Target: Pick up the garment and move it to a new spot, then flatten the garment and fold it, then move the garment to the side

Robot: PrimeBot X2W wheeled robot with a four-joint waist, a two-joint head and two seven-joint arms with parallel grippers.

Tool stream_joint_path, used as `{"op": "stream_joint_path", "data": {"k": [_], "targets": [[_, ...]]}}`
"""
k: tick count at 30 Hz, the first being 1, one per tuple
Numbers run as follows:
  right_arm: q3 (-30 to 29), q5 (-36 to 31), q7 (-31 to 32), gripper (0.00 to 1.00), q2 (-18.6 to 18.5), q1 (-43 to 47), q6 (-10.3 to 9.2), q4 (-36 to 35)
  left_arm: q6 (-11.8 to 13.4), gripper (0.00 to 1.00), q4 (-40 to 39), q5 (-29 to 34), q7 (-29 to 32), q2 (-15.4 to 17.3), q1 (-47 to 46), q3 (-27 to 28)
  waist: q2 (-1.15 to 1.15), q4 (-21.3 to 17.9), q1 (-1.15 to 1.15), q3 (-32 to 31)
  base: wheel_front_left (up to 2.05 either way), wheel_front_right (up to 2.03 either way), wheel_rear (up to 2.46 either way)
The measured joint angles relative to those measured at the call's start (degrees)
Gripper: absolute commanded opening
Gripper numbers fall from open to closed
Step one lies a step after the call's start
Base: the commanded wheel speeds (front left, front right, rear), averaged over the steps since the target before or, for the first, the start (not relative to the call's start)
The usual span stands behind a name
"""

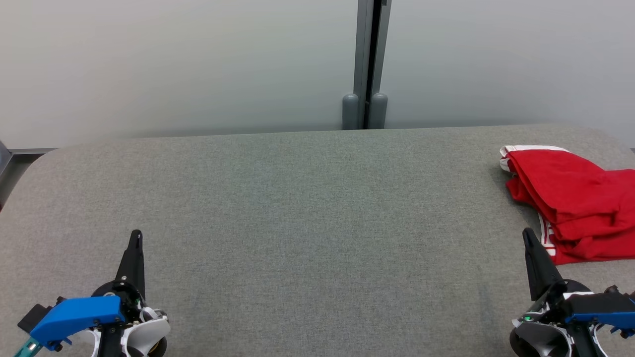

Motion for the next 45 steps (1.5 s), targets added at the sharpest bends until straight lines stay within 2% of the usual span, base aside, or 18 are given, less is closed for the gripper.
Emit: {"op": "stream_joint_path", "data": {"k": [45], "targets": [[0.0,0.0,0.0,0.0,0.0,0.0,0.0,0.0,0.0,0.0,0.0,0.0,0.0,0.0,0.0,0.0,0.0,0.0,0.0,0.0,0.0,0.0,0.0]]}}
